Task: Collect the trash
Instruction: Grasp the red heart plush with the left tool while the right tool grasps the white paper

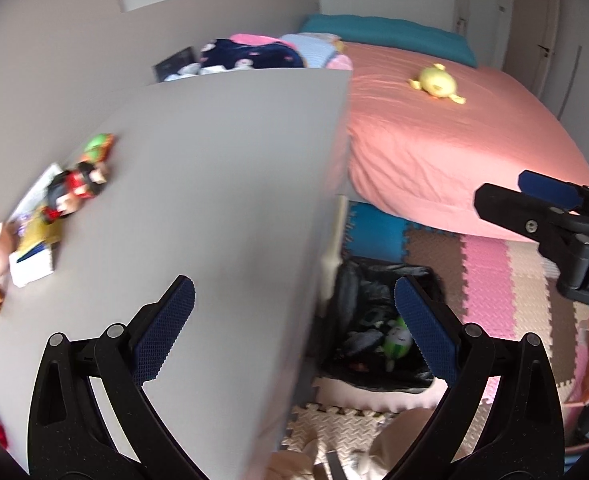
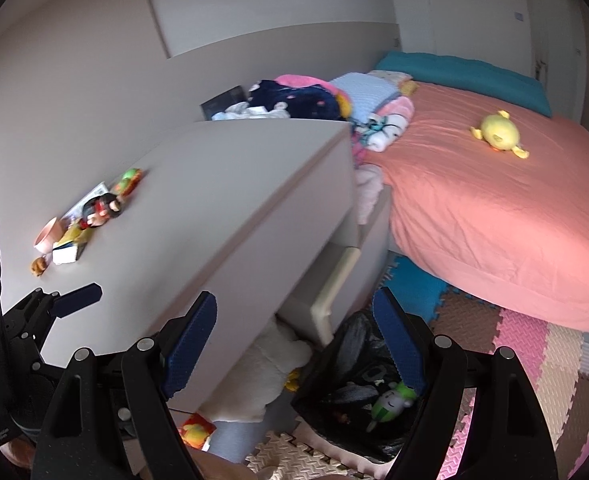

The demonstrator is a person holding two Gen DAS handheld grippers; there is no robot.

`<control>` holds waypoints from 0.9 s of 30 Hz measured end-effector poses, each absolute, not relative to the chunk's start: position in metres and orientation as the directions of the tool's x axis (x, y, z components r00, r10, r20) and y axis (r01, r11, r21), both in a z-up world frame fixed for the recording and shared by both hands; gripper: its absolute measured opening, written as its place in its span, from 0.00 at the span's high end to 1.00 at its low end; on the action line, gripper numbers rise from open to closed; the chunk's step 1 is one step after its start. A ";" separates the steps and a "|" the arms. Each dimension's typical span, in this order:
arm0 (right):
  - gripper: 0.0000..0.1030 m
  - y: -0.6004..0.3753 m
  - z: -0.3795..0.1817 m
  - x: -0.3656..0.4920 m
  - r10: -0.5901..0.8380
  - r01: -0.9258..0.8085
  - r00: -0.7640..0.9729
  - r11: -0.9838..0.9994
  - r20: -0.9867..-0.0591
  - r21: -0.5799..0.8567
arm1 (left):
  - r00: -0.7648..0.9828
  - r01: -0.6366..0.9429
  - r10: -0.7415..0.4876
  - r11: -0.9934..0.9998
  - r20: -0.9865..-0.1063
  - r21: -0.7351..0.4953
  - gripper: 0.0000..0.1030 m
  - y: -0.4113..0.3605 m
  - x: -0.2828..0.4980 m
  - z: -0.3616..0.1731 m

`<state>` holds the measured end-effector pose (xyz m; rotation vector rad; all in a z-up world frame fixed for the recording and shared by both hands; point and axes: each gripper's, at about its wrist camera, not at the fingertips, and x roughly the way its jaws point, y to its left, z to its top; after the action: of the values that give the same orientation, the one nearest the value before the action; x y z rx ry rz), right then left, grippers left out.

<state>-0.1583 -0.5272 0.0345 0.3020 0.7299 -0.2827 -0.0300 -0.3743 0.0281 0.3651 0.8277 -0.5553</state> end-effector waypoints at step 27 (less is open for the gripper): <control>0.21 -0.289 0.029 -0.010 0.180 -0.139 0.652 0.983 -0.736 0.116 | 0.666 0.132 0.053 0.973 -0.744 0.188 0.06 -0.045 -0.008 0.050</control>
<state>-0.0098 -0.2886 0.0289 0.0510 0.8411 0.1810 -0.0085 -0.0448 0.0503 0.2345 0.8428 -0.0454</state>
